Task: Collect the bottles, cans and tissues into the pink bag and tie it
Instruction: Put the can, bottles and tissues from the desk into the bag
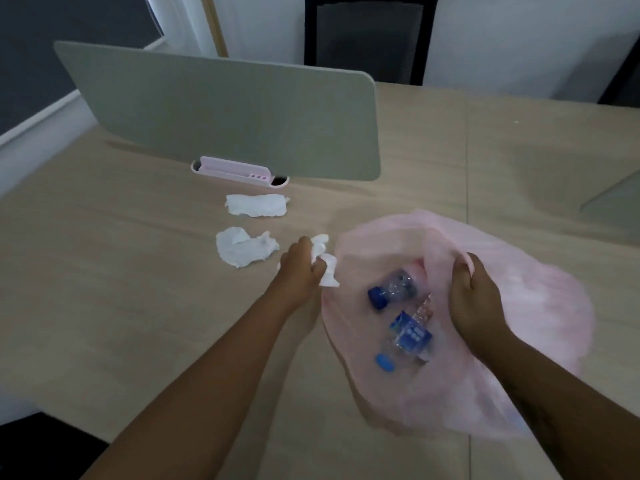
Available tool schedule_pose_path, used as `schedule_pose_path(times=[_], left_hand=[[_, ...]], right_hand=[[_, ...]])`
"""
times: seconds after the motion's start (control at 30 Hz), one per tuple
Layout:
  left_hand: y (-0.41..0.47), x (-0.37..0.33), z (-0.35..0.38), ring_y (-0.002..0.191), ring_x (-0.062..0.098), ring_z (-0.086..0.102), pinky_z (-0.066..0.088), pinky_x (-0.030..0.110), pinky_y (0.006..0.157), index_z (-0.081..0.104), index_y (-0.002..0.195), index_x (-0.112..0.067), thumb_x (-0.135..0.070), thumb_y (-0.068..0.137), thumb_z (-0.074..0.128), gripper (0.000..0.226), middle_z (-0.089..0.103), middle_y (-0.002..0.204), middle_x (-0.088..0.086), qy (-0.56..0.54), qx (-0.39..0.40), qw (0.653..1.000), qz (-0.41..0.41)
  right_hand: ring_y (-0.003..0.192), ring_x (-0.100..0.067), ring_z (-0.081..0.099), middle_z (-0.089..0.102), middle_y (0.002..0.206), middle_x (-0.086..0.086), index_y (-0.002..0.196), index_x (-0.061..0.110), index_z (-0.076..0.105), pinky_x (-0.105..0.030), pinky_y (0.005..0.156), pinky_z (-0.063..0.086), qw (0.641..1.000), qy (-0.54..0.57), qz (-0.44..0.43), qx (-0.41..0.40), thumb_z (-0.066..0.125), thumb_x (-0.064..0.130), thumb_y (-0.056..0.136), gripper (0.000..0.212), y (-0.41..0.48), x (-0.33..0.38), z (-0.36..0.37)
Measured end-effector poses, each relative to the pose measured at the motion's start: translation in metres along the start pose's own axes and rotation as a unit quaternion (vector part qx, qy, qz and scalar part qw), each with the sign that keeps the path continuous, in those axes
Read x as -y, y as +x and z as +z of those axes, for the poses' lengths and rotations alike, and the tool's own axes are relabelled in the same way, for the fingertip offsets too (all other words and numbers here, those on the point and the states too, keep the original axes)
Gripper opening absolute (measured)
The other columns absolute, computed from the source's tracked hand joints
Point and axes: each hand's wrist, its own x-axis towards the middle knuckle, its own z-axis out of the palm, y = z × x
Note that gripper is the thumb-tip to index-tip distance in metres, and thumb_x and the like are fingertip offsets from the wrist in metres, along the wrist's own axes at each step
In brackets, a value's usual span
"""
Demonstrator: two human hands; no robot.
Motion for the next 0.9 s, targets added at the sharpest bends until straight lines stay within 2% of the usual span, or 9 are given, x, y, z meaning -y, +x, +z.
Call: schedule_pose_path(times=[0.17,0.33,0.4,0.5,0.57,0.63,0.73,0.8,0.9], left_hand=[[-0.030,-0.084,0.035,0.085,0.024,0.045,0.035,0.033,0.066,0.037,0.098,-0.007,-0.022,0.101,0.042,0.015,0.045,0.097,0.010,-0.091,0.120,0.987,0.058],[-0.044,-0.131,0.080,0.127,0.019,0.042,0.040,0.041,0.104,0.049,0.133,-0.036,-0.066,0.084,0.053,0.057,0.047,0.142,-0.005,-0.074,0.212,0.973,0.060],[-0.046,-0.137,0.081,0.125,0.011,0.049,0.044,0.036,0.104,0.058,0.126,-0.046,-0.075,0.075,0.058,0.058,0.057,0.134,-0.016,-0.137,0.161,0.976,0.058],[-0.053,-0.129,0.064,0.087,-0.001,0.063,0.052,0.023,0.085,0.073,0.098,-0.027,-0.040,0.090,0.065,0.018,0.070,0.095,-0.016,-0.172,0.002,0.983,0.063],[-0.062,-0.115,0.050,0.061,0.006,0.052,0.048,0.029,0.066,0.063,0.073,-0.015,-0.030,0.092,0.060,0.024,0.062,0.068,-0.005,-0.137,-0.091,0.986,0.037],[-0.067,-0.093,0.041,0.057,0.015,0.045,0.047,0.037,0.061,0.051,0.067,-0.010,-0.028,0.090,0.059,0.031,0.054,0.062,0.006,-0.100,-0.146,0.984,-0.009],[-0.071,-0.056,0.028,0.086,0.022,0.059,0.052,0.039,0.076,0.061,0.087,-0.016,-0.029,0.085,0.061,0.013,0.066,0.087,0.000,-0.040,-0.186,0.979,-0.066],[-0.073,-0.032,0.018,0.114,0.028,0.052,0.048,0.040,0.089,0.060,0.116,-0.019,-0.034,0.085,0.063,0.035,0.064,0.117,0.002,0.007,-0.199,0.974,-0.112],[-0.061,0.006,0.005,0.132,0.035,0.036,0.040,0.045,0.102,0.044,0.140,-0.023,-0.043,0.084,0.062,0.062,0.048,0.144,0.004,0.076,-0.180,0.970,-0.144]], right_hand=[[0.118,-0.027,0.052,0.056,0.132,-0.008,0.135,0.018,0.046,-0.034,0.094,0.040,0.997,0.044,0.038,-0.046,0.024,0.037,0.105,0.043,-0.002,-0.008,-0.040],[0.112,-0.019,0.049,0.055,0.134,-0.007,0.136,0.019,0.047,-0.028,0.092,0.033,0.995,0.071,0.041,-0.061,0.024,0.036,0.105,0.042,-0.008,-0.011,-0.076],[0.110,-0.016,0.048,0.055,0.134,-0.006,0.136,0.021,0.047,-0.028,0.093,0.034,0.994,0.082,0.033,-0.055,0.025,0.035,0.105,0.041,-0.008,-0.012,-0.086],[0.108,-0.014,0.046,0.055,0.134,-0.004,0.136,0.022,0.046,-0.028,0.094,0.034,0.995,0.088,0.023,-0.033,0.026,0.032,0.105,0.039,-0.009,-0.014,-0.094],[0.105,-0.013,0.044,0.054,0.134,-0.004,0.137,0.021,0.046,-0.027,0.093,0.034,0.996,0.082,0.016,-0.009,0.026,0.032,0.105,0.039,-0.011,-0.016,-0.093],[0.106,-0.014,0.046,0.054,0.135,-0.005,0.139,0.022,0.044,-0.027,0.093,0.034,0.997,0.074,0.008,0.017,0.026,0.032,0.105,0.039,-0.012,-0.017,-0.089],[0.110,-0.020,0.051,0.055,0.133,-0.006,0.140,0.022,0.042,-0.028,0.091,0.035,0.996,0.063,-0.016,0.057,0.028,0.030,0.105,0.039,-0.009,-0.012,-0.077],[0.102,-0.018,0.050,0.057,0.128,-0.005,0.141,0.025,0.041,-0.029,0.088,0.037,0.994,0.060,-0.025,0.087,0.027,0.031,0.105,0.039,-0.003,-0.003,-0.065],[0.099,-0.020,0.052,0.058,0.120,-0.002,0.144,0.028,0.034,-0.032,0.089,0.040,0.991,0.064,-0.018,0.118,0.025,0.040,0.104,0.043,0.006,0.014,-0.040]])
